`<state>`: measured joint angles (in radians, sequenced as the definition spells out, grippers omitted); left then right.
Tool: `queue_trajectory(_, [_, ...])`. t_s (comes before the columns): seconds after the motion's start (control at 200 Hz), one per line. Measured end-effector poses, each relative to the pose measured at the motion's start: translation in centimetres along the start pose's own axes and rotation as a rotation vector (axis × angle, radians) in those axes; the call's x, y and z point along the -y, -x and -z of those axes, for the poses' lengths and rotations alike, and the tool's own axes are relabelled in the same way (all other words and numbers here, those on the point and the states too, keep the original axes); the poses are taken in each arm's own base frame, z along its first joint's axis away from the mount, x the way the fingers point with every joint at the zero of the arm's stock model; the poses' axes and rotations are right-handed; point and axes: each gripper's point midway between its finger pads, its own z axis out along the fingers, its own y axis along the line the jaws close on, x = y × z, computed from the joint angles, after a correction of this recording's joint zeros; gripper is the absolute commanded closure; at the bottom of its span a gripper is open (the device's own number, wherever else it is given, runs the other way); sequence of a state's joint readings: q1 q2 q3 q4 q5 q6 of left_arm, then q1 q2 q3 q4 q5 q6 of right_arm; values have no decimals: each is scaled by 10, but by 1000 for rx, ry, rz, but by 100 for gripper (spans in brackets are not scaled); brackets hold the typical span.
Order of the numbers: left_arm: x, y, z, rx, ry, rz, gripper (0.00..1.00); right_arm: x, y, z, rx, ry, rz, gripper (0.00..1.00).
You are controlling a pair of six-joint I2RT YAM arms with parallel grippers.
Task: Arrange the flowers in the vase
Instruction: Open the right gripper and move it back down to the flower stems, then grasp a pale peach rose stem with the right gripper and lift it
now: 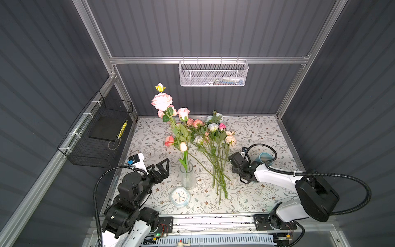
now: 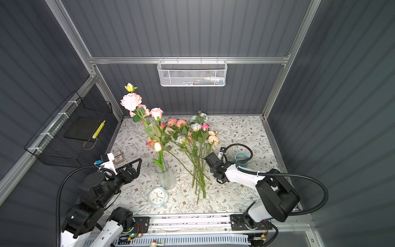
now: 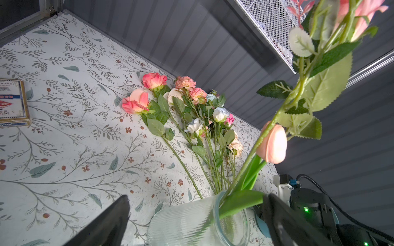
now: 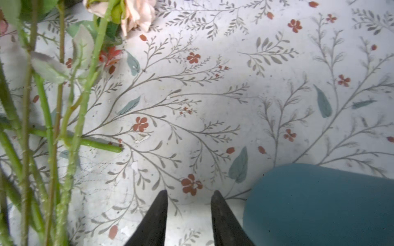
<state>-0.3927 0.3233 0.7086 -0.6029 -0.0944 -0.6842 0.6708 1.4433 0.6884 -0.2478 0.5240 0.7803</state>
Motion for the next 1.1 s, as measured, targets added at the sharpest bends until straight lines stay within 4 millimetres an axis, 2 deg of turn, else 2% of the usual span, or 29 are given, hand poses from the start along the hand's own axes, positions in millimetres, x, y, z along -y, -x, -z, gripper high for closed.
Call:
queue_trajectory(0.095, [-1,-1,0,-3,3,-1,0,9,5,1,7,-7,-17,61])
queue_trajectory(0.16, [-1,-1,0,-3,3,-3,0,9,8,3,11,7,-16,58])
queue_trajectory(0.25, [-1,-1,0,-2,6,-3,0,-6,10,7,10,81,-8,53])
queue_trajectory(0.455, [-2,-1,0,-2,7,-3,0,-52,16,14,-11,264,-52,52])
queue_trajectory(0.59, [-2,0,0,0,9,-3,0,-70,15,4,-32,319,-110,52])
queue_trajectory(0.75, [-2,0,0,0,9,-3,0,-84,20,-17,-73,340,-175,53])
queue_trajectory(0.915, [-2,0,1,1,9,-3,0,-92,21,-31,-99,343,-198,64])
queue_trajectory(1.1, [-2,0,2,7,8,-3,0,-95,17,-36,-116,347,-192,85])
